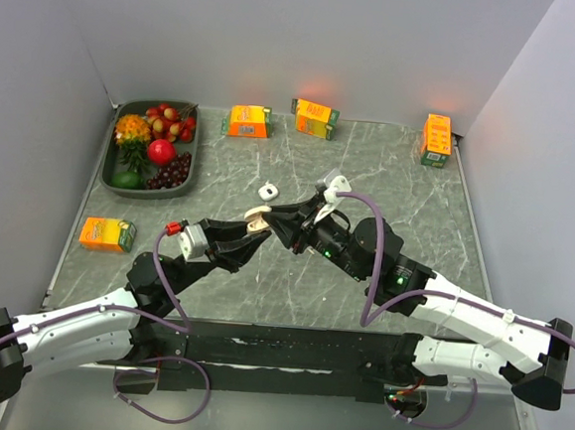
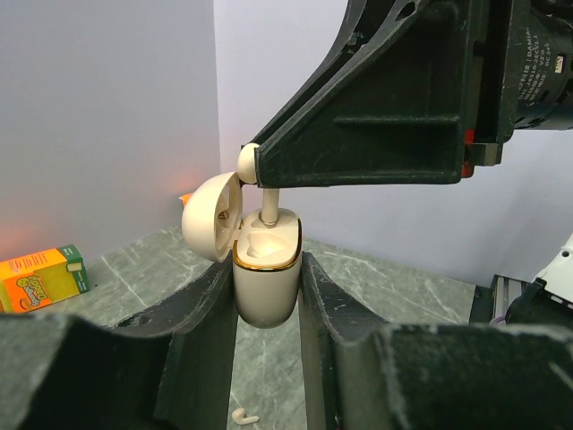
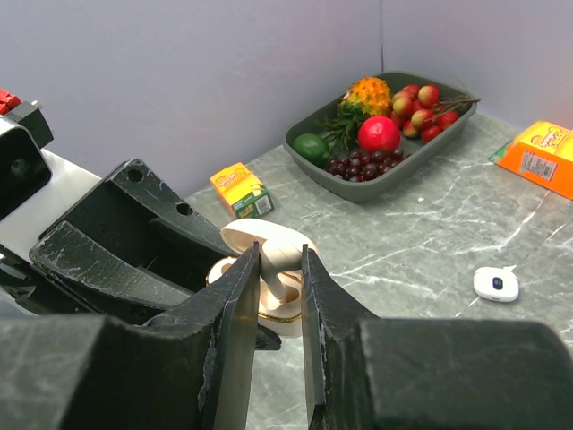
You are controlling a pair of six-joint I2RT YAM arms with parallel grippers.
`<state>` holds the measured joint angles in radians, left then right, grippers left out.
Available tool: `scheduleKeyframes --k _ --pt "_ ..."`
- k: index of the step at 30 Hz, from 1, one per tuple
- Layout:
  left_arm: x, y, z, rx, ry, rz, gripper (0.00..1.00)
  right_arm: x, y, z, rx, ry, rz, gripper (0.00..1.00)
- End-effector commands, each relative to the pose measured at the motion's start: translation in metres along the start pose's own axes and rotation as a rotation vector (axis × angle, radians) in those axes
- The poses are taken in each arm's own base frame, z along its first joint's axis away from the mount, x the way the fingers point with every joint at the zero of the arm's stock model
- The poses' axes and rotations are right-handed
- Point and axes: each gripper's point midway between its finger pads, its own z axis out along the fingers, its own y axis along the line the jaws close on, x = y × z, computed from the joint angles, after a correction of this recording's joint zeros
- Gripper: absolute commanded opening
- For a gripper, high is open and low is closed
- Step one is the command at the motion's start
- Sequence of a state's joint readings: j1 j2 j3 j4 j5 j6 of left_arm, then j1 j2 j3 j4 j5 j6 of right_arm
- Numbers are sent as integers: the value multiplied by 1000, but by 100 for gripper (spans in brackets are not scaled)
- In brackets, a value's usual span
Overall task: Insert the wireless bluetooth earbuds into the charging case
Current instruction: Place the earbud in the charging case.
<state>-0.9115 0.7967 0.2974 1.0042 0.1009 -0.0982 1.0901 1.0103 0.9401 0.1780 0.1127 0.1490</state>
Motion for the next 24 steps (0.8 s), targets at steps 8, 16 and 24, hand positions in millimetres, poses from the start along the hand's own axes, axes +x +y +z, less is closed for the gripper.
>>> scheduleKeyframes --k 8,16,24 --pt "-23 -5 4 19 -69 -15 1 -10 -5 -6 23 -50 17 0" --pt "-24 -5 4 18 -72 -15 1 -10 -8 -9 36 -59 21 0" --pt "-24 -5 4 19 -73 -18 1 -7 -7 -8 28 -48 21 0"
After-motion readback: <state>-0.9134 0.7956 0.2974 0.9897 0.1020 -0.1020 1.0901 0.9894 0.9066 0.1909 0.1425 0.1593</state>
